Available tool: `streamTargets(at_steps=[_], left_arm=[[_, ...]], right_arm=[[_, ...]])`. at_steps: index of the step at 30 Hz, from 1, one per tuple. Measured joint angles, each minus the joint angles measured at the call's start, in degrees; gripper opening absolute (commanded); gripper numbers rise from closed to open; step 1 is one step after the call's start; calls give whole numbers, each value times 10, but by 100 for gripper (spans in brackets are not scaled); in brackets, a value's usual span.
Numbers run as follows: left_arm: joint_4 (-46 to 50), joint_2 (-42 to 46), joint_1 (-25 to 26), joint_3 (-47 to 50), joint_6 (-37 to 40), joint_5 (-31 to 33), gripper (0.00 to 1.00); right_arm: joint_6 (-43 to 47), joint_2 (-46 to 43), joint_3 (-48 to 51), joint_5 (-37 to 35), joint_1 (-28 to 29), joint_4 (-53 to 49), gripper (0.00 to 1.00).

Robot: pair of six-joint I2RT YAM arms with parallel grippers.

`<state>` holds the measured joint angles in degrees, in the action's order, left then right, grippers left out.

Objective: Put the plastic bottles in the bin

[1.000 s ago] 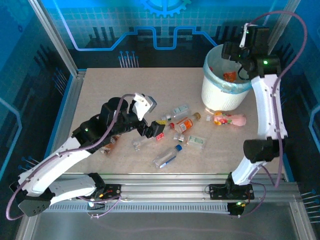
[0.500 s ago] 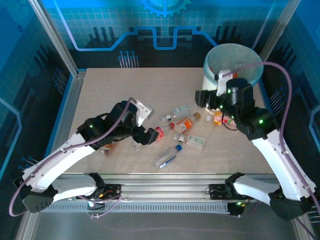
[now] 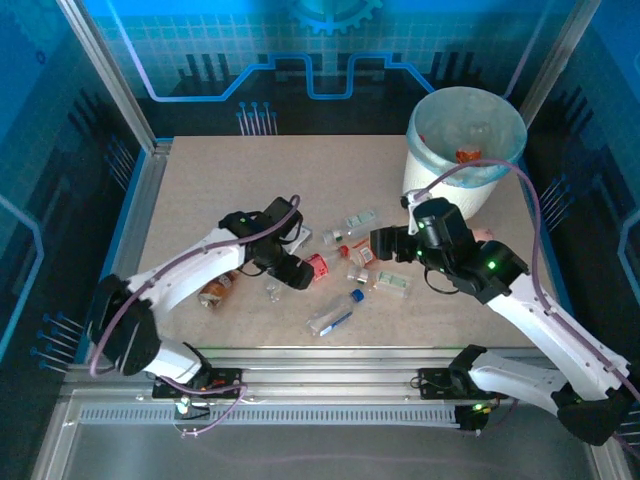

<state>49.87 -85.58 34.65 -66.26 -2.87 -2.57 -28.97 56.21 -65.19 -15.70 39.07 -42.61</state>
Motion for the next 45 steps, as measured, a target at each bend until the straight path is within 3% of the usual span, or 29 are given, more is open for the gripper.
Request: streamTargets(at_steps=[11, 24, 28, 33, 45], left_arm=[[-6, -152, -9, -13, 20, -7, 82], [-4, -195, -9, -40, 19, 2, 62], [0, -193, -9, -42, 20, 2, 60], [21, -155, -9, -42, 29, 9, 60], [55, 83, -9, -40, 64, -20, 52]], right_arm=[[-7, -63, 30, -39, 0, -9, 86], [-6, -63, 49, -49, 0, -14, 87], [-6, -64, 49, -49, 0, -15, 87], [-7, -64, 49, -49, 0, -15, 87], [-23, -63, 48, -28, 0, -15, 85]])
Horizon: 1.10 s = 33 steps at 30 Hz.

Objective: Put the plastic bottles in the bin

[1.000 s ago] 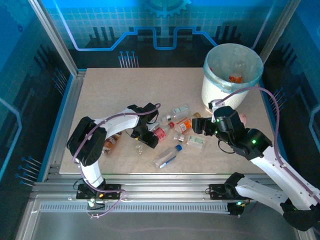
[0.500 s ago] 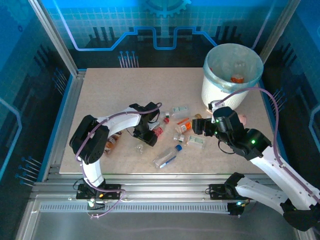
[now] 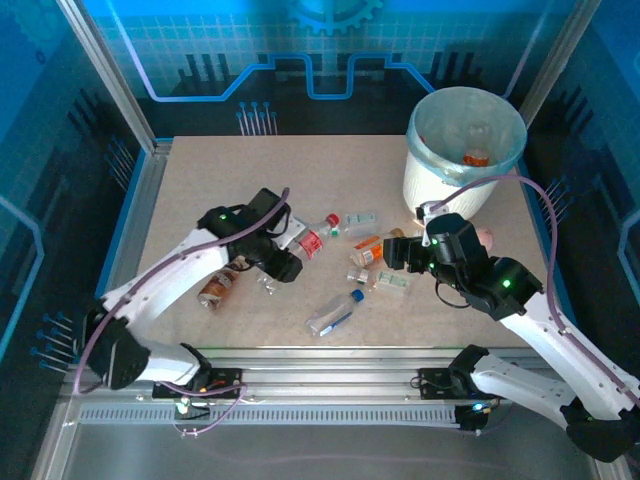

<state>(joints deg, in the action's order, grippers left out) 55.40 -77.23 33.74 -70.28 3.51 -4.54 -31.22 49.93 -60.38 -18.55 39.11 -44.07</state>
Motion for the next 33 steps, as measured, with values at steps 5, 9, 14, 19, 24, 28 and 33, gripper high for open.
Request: streamTargets(at_steps=[5, 9, 14, 19, 24, 28, 33], left_arm=[[-50, 99, 3, 22, -2, -38, 49], [-103, 168, 20, 49, -1, -72, 48], [-177, 223, 47, 82, -2, -104, 45], [-231, 238, 64, 94, -2, -123, 45], [-269, 243, 75, 102, -2, -135, 45], [-282, 244, 79, 109, -2, -144, 45], [-288, 244, 82, 115, -2, -151, 45]], right_arm=[[-14, 3, 0, 43, 1, 15, 85], [-21, 3, -10, 99, 2, 44, 85], [-30, 1, -33, 173, 3, 106, 85], [-38, -4, -52, 219, 3, 153, 85], [-44, 5, -75, 240, 4, 175, 85], [-49, 18, -76, 249, 7, 196, 84], [-55, 47, -90, 251, 11, 209, 74]])
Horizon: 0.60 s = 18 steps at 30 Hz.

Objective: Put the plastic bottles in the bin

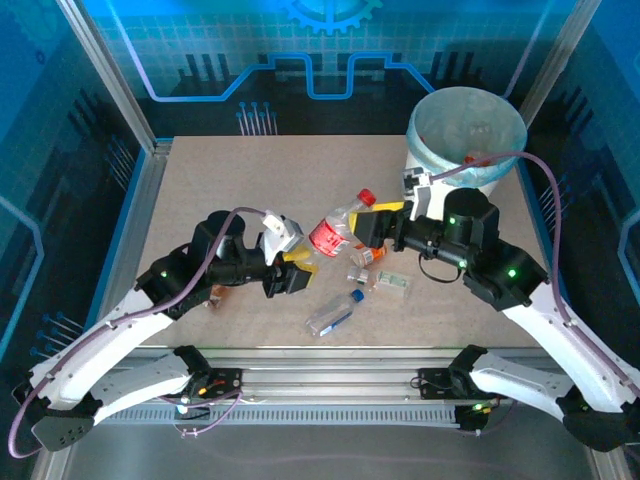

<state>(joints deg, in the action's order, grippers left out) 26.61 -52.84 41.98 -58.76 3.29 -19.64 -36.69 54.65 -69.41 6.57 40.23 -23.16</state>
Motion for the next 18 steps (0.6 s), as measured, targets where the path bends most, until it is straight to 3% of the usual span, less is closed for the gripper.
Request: streamTargets(at_steps=[11, 14, 18], left_arm=[[0, 0, 5, 5, 4, -3, 50], [-6, 0, 6, 4, 9, 1, 63], [-18, 0, 6, 3, 5, 18, 91]], right_arm=[[-23, 28, -15, 4, 3, 45, 25], [-22, 29, -23, 10, 4, 47, 12], [11, 33, -50, -17, 4, 22, 7]])
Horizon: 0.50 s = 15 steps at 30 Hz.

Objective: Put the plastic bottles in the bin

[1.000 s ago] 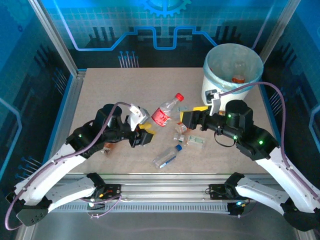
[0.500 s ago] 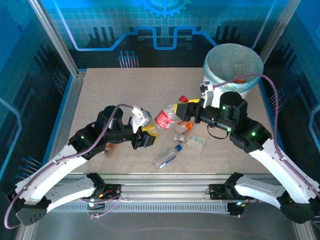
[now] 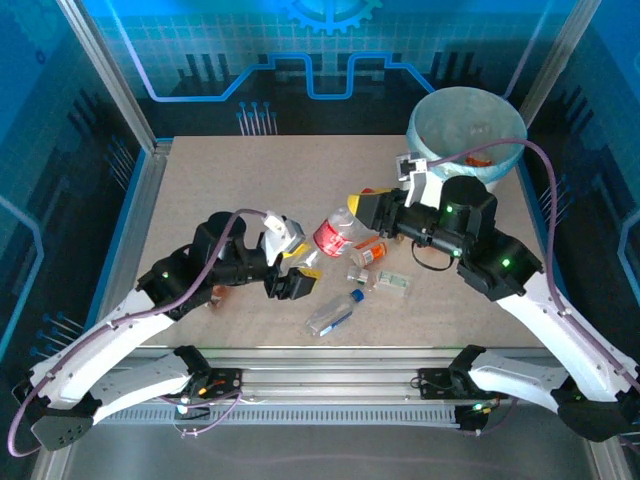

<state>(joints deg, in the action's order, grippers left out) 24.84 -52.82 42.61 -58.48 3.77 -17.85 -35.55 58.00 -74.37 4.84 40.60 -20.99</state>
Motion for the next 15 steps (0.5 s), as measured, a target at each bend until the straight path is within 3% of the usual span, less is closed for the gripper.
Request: streamTargets(at_steps=[2, 10, 15], left_arm=[[-3, 0, 0, -5, 2, 7, 96], [-23, 2, 0, -44, 8, 46, 99], [-27, 10, 0, -46, 9, 68, 99]], right_arm=[[27, 6, -29, -27, 0, -19, 0], [188, 82, -248, -174, -24, -71, 0], [286, 149, -353, -276, -112, -68, 0]])
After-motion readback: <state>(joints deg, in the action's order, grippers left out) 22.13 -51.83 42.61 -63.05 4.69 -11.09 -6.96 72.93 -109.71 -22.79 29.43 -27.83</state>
